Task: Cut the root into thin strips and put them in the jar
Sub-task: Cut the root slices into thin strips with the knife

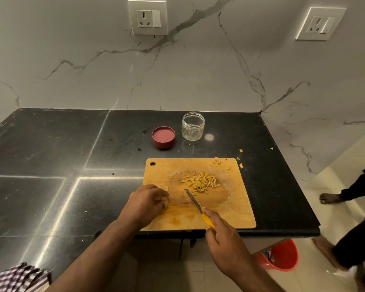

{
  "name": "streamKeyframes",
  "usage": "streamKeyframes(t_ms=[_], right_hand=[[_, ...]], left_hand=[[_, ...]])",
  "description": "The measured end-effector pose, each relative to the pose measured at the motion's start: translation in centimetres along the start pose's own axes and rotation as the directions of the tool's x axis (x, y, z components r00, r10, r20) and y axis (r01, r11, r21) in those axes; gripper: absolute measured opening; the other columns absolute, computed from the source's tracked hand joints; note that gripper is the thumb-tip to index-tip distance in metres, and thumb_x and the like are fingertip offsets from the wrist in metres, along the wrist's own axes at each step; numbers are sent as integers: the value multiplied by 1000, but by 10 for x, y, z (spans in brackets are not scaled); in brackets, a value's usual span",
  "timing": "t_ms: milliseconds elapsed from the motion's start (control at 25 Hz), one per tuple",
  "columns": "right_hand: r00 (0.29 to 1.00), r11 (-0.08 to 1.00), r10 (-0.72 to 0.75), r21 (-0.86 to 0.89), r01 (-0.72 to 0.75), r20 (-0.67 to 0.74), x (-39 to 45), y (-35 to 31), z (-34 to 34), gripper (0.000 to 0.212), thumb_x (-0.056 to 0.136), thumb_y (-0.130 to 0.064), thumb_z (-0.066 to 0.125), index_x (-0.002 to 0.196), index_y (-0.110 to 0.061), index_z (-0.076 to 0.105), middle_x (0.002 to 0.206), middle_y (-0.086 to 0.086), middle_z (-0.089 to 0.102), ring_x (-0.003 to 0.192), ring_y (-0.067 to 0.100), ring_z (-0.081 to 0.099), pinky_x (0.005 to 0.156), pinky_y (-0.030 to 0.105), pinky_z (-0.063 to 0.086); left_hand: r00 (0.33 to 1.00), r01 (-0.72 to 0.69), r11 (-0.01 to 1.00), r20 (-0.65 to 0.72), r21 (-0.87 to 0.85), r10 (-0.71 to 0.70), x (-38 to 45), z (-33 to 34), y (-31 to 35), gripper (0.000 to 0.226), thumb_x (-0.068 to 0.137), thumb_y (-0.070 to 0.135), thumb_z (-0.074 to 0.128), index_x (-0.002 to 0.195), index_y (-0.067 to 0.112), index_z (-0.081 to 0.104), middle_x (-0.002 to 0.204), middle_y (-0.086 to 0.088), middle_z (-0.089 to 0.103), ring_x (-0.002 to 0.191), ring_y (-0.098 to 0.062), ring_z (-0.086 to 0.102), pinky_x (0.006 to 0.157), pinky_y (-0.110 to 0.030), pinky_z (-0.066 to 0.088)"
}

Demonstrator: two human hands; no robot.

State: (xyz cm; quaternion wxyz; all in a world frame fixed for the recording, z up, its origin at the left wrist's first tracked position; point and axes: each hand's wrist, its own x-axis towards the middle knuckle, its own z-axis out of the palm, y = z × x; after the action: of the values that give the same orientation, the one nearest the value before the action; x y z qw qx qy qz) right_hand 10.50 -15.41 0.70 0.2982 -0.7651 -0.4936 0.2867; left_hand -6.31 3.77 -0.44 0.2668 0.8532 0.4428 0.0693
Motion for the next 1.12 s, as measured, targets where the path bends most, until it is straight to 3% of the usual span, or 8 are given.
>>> streamKeyframes(t_ms=[120,240,440,640,840,960,1120], right_hand=[[1000,1000,-3,3,3,3,2,-1,1,47,103,-24,41,147,-38,35,136,-14,50,114,2,50,88,14,42],[1000,1000,-4,5,4,9,4,-3,1,47,102,-24,41,146,-39,36,132,-14,52,109,1,52,81,12,40],[1000,1000,-14,2,14,16,4,-6,1,47,102,-25,41,145,-43,36,124,-21,48,107,-1,52,87,17,45],[1000,1000,26,13,-26,4,-2,0,-5,46,102,-26,41,145,-44,35,122,-21,48,107,-3,51,88,18,45],[998,998,58,28,-58,-20,0,3,-10,45,102,-25,42,143,-42,38,126,-17,50,108,-2,50,90,20,46],[998,998,53,35,-52,-19,1,0,-12,44,103,-25,42,143,-43,38,121,-20,48,107,-6,49,88,19,46],[999,998,51,30,-51,-9,2,-2,-11,45,103,-25,41,145,-41,36,122,-19,49,106,-7,48,83,13,42]], left_hand=[[990,79,989,-109,-126,-93,2,-2,2,26,94,35,68,120,30,70,119,12,62,102,-9,59,91,-32,53],[973,142,989,-177,-42,-147,15,-4,8,29,97,33,63,125,26,69,120,6,65,103,-13,61,90,-34,55],[979,194,979,-82,60,-189,37,-3,26,24,95,32,64,117,26,72,114,4,65,99,-16,61,86,-36,57],[975,220,975,-16,-31,-220,44,-6,33,9,97,20,61,96,29,62,97,6,65,86,-14,60,79,-38,58],[984,172,962,81,-210,-158,47,3,53,14,97,13,64,102,26,63,109,2,67,93,-11,59,66,-20,47],[989,142,979,71,-145,-133,45,8,57,19,98,14,63,114,24,68,116,2,69,96,-10,58,74,-20,48],[990,142,990,19,18,-142,43,3,51,24,96,22,66,119,28,70,121,8,69,106,-14,61,94,-37,54]])
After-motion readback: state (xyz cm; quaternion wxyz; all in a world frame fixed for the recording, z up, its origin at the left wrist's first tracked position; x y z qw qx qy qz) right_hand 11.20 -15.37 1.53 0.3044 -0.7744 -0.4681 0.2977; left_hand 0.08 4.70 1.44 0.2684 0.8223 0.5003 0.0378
